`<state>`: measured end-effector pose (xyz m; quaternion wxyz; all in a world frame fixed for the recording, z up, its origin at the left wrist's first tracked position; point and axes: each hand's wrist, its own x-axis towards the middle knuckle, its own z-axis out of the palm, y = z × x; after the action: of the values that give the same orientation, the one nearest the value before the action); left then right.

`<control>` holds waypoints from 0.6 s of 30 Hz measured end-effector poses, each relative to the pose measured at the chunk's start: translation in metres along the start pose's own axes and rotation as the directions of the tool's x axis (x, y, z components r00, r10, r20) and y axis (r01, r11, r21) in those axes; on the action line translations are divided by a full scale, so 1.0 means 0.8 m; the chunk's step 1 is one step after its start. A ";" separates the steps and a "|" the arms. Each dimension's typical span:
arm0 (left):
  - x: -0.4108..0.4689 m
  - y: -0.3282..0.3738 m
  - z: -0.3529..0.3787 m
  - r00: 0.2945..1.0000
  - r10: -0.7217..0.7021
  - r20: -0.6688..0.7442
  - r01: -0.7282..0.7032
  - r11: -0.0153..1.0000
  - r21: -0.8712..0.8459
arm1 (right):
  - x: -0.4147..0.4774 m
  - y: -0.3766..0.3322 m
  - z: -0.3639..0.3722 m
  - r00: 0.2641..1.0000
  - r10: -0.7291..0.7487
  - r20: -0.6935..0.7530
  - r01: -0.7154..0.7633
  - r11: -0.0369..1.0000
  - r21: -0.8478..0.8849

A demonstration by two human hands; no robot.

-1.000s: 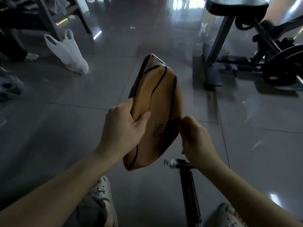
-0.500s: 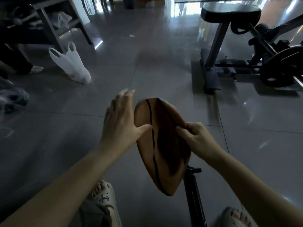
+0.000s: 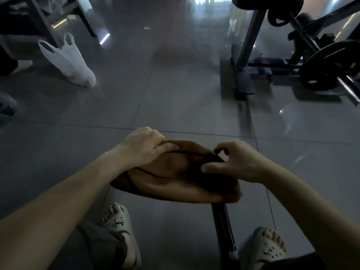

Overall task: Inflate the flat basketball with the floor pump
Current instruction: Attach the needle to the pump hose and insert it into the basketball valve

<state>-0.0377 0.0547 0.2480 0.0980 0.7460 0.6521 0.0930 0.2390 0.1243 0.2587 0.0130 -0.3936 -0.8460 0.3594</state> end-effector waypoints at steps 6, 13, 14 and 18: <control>-0.015 -0.006 -0.024 0.978 -0.173 0.116 0.198 0.946 -0.257 | 0.001 0.011 0.000 0.988 -0.148 -0.051 0.155 0.969 0.191; -0.031 0.039 -0.012 0.954 0.174 -0.243 -0.184 0.983 -0.016 | 0.013 0.002 -0.020 0.968 -0.251 -0.025 0.238 0.875 0.421; -0.031 0.040 -0.013 0.937 0.201 -0.286 -0.206 0.979 0.012 | 0.013 0.002 -0.021 0.967 -0.254 -0.017 0.232 0.855 0.465; -0.022 0.042 -0.020 0.893 0.268 -0.361 -0.246 0.964 0.106 | 0.011 0.003 -0.023 0.973 -0.228 -0.022 0.199 0.792 0.577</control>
<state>-0.0120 0.0330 0.2722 -0.0623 0.7967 0.5570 0.2261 0.2398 0.1423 0.2686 0.1511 -0.2644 -0.7368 0.6037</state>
